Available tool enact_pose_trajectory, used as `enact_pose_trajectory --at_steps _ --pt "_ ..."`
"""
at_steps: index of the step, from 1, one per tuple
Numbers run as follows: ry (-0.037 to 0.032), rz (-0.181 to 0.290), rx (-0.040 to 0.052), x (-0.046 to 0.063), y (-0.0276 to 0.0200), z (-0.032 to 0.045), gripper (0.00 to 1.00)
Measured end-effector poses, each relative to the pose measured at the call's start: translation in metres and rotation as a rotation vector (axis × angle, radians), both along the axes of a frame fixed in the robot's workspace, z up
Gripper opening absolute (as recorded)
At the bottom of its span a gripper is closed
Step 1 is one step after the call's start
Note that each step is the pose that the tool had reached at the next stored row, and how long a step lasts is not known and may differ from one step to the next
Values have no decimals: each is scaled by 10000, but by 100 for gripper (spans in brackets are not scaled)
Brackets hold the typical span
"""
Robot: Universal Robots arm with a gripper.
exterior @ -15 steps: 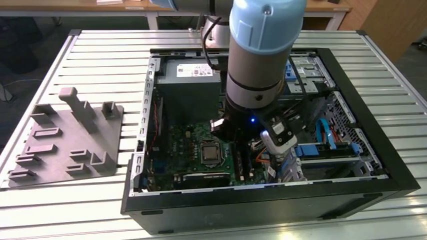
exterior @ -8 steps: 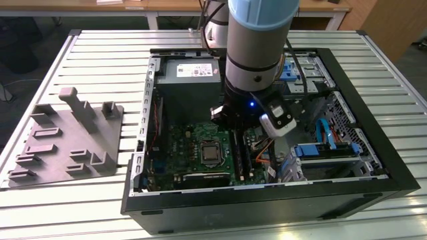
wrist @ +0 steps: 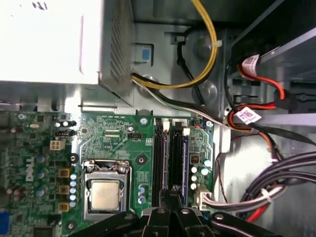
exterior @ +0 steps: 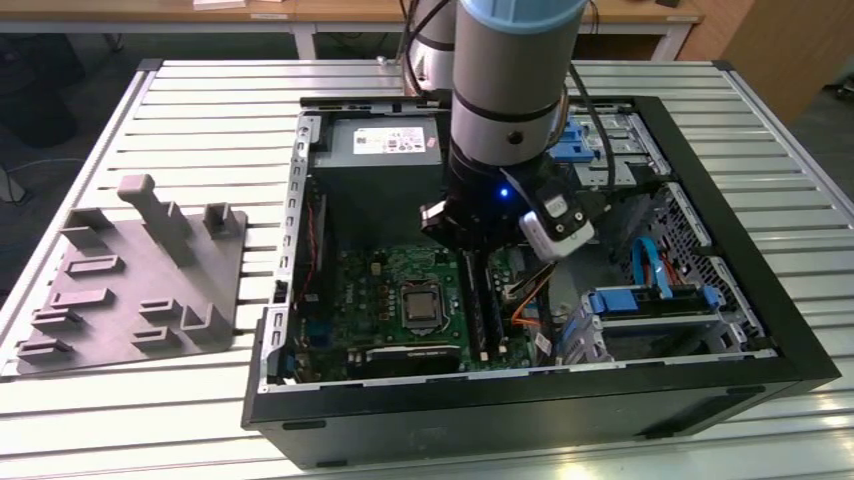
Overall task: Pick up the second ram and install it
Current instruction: 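Insert the second ram into the second slot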
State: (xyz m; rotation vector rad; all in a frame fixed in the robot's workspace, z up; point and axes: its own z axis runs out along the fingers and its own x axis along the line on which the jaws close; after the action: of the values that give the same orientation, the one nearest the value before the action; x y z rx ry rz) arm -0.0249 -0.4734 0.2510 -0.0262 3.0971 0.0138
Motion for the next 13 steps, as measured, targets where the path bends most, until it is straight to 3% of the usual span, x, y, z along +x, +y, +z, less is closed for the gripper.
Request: enact_pose_trajectory --at_steps 3,13 --pt "1 0 -1 0 0 91 10" --pt "0 0 0 0 0 94 10"
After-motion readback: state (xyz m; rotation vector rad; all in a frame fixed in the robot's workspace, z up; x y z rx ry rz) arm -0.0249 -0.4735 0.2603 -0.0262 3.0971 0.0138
